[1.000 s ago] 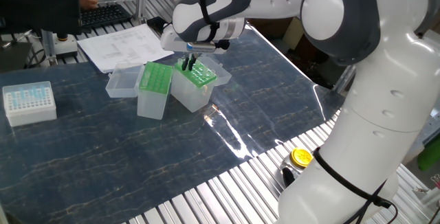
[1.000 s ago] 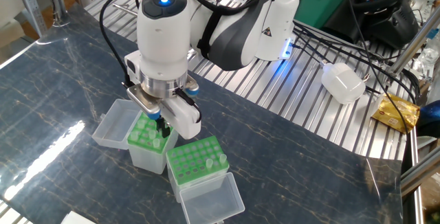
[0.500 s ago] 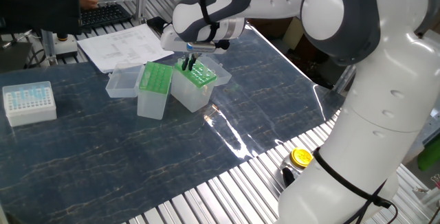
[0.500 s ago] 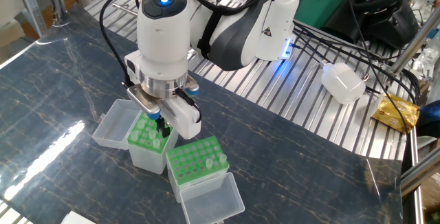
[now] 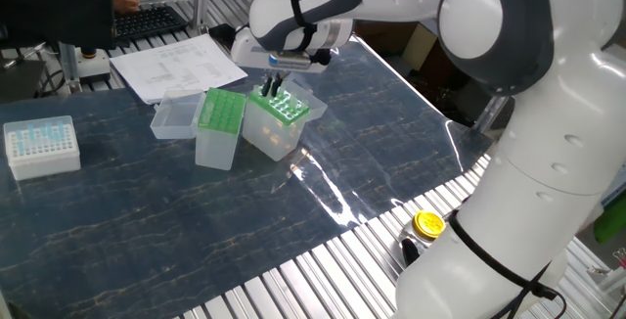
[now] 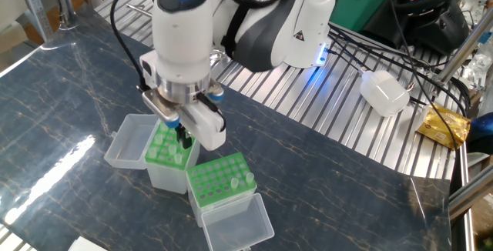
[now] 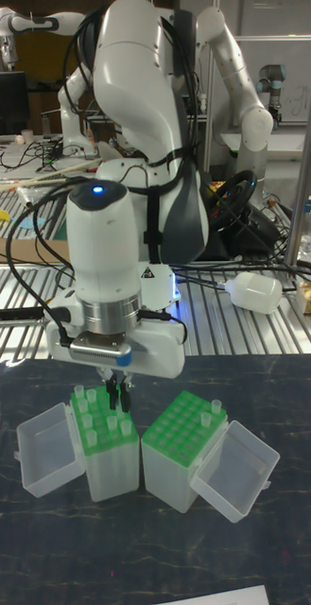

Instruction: Transfer all large pipette tips from one holder to another

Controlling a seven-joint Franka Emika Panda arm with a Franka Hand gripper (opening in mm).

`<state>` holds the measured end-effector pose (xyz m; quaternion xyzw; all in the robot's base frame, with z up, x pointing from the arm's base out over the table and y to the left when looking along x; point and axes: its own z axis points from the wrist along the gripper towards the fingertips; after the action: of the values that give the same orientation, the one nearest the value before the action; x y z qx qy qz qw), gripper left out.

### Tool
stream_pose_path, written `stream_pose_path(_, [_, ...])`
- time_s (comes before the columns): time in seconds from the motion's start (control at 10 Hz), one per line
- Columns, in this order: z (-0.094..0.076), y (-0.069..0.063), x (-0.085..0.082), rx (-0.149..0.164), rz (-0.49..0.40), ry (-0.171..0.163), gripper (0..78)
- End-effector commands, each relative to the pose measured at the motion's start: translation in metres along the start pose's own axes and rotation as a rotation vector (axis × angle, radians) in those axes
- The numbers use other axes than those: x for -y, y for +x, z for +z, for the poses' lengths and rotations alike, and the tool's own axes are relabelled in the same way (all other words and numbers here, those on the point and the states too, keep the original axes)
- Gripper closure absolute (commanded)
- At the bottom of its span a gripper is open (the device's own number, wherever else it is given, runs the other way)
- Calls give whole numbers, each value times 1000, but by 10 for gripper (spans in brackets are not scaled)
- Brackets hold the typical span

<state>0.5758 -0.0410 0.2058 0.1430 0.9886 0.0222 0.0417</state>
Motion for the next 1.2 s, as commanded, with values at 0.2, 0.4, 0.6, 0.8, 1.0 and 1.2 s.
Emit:
stream_pose_path(0.2, [-23, 3, 1, 6, 11, -13, 751])
stream_pose_path(0.4, [-30, 5, -2, 11, 18, -17, 751])
stream_pose_path(0.6, [-35, 6, -5, 14, 21, -17, 751])
stream_pose_path(0.8, [-53, 3, -11, 12, 24, -16, 751])
stream_pose_path(1.0, [-70, -3, -15, 11, 24, -14, 751])
stream_pose_path(1.2, [-87, -9, -20, 5, 30, -9, 751])
